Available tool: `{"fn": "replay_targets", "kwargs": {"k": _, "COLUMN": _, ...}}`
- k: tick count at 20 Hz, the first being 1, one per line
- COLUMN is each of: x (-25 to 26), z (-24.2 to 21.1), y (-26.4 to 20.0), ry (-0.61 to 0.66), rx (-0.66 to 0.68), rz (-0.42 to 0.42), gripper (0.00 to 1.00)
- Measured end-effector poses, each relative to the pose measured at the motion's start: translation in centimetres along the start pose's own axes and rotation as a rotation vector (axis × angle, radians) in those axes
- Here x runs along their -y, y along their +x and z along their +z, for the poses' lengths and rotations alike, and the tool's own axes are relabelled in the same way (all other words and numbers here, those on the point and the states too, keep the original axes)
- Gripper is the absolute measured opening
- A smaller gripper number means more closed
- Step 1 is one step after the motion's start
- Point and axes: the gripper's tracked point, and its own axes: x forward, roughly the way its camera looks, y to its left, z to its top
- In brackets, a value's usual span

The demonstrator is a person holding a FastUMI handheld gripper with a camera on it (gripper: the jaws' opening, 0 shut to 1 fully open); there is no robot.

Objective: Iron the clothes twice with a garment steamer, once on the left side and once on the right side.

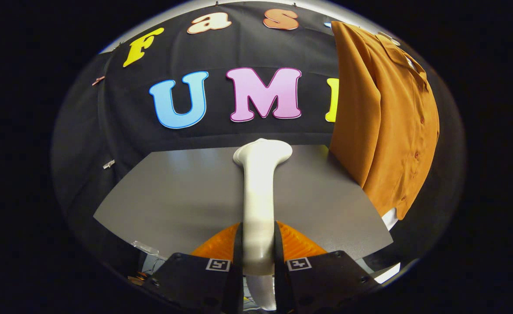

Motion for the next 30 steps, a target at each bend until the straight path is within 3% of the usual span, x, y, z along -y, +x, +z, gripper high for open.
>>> {"fn": "replay_targets", "kwargs": {"k": 1, "x": -0.3, "z": -0.1, "y": 0.3, "ry": -0.01, "rx": 0.005, "rz": 0.0, "gripper": 0.32}}
{"fn": "replay_targets", "kwargs": {"k": 2, "x": -0.1, "z": -0.1, "y": -0.3, "ry": -0.011, "rx": 0.006, "rz": 0.0, "gripper": 0.26}}
{"fn": "replay_targets", "kwargs": {"k": 9, "x": 1.2, "z": -0.1, "y": -2.6, "ry": -0.008, "rx": 0.058, "rz": -0.01, "gripper": 0.26}}
{"fn": "replay_targets", "kwargs": {"k": 20, "x": 5.8, "z": 9.6, "y": -16.2, "ry": -0.027, "rx": 0.391, "rz": -0.073, "gripper": 0.26}}
{"fn": "replay_targets", "kwargs": {"k": 30, "x": 10.5, "z": 14.9, "y": -26.3, "ry": -0.044, "rx": 0.689, "rz": -0.158, "gripper": 0.26}}
